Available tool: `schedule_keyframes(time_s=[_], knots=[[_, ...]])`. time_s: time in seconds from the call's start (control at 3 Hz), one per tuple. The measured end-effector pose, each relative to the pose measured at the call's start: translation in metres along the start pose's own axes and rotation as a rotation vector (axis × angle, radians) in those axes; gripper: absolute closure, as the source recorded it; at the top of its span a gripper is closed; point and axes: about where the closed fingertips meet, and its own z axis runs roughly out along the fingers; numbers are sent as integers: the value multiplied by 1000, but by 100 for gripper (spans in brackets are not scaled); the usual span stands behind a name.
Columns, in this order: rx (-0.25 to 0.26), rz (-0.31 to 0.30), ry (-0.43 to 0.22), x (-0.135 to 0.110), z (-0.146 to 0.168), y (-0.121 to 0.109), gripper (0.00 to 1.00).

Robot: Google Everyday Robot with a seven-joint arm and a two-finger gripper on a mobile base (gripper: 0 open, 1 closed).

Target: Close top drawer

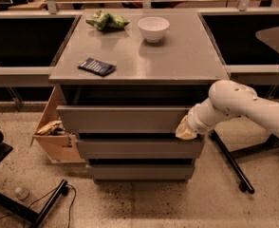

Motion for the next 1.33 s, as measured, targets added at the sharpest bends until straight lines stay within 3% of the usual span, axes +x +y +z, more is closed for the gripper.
schedule_keyframes(time_s=[0.33,0.67,1.33], knots=[[27,-2,-4,-3,-4,-32,100],[27,-2,-4,-3,-4,-32,82],[27,-2,-4,-3,-3,-32,36]])
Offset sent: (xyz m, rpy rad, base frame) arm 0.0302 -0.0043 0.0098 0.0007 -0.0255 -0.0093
